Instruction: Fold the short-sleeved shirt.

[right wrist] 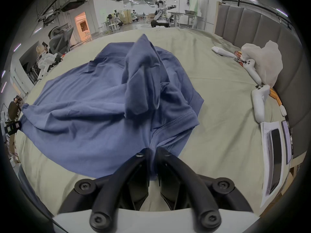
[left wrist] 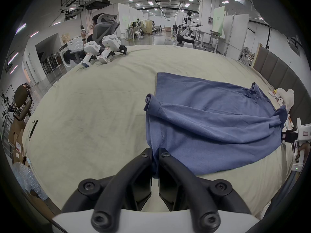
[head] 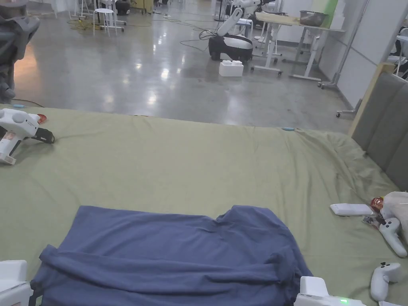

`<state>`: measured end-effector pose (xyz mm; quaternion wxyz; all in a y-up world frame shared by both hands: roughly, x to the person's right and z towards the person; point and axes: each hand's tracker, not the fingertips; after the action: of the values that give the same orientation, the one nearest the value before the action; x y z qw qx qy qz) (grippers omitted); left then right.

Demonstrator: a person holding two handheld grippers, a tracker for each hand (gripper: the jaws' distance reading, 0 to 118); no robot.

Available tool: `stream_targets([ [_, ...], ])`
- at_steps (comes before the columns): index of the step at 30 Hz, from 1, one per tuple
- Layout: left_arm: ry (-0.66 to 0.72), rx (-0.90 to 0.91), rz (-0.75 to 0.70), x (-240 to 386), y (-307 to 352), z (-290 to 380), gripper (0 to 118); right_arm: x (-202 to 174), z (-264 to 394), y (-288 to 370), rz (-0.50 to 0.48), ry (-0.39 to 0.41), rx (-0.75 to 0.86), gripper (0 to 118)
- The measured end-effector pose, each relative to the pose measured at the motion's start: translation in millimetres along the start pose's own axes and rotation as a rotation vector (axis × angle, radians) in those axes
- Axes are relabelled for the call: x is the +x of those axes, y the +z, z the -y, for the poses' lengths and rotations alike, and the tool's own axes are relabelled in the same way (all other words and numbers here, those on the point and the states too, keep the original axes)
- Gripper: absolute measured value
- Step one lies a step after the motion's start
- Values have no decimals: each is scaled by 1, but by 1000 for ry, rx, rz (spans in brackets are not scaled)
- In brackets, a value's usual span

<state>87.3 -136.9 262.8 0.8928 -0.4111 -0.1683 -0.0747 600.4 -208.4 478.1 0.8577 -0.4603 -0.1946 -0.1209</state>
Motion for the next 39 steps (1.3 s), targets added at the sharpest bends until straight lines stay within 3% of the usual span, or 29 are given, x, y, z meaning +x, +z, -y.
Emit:
stream_targets([
  [4,22,30,21,-2,13,-4,3,-1,0,24,36,24,33,6],
  [8,24,74,40,-6,34,-11,2,6,-5,61,20,-17,113,6],
  [17,12,64,58,-24,70,17,2,0,25,126,43,94,108,6],
  [22,-16,-16,71,-30,76,64,2,-11,73,126,115,174,-24,6],
  [30,-26,-140,36,-29,38,90,2,-25,111,90,167,174,-96,7],
  [32,-21,-146,28,-27,32,88,2,-25,104,93,182,123,-64,10],
  [34,-23,-152,17,-22,29,90,5,-23,98,95,187,64,-31,35],
  [36,-5,-139,21,-21,29,90,22,-25,91,103,216,51,-29,77],
  [38,6,-63,17,-21,38,86,50,-28,82,117,228,51,21,87],
  [39,5,-19,8,-21,43,81,55,-30,77,125,216,59,62,87],
])
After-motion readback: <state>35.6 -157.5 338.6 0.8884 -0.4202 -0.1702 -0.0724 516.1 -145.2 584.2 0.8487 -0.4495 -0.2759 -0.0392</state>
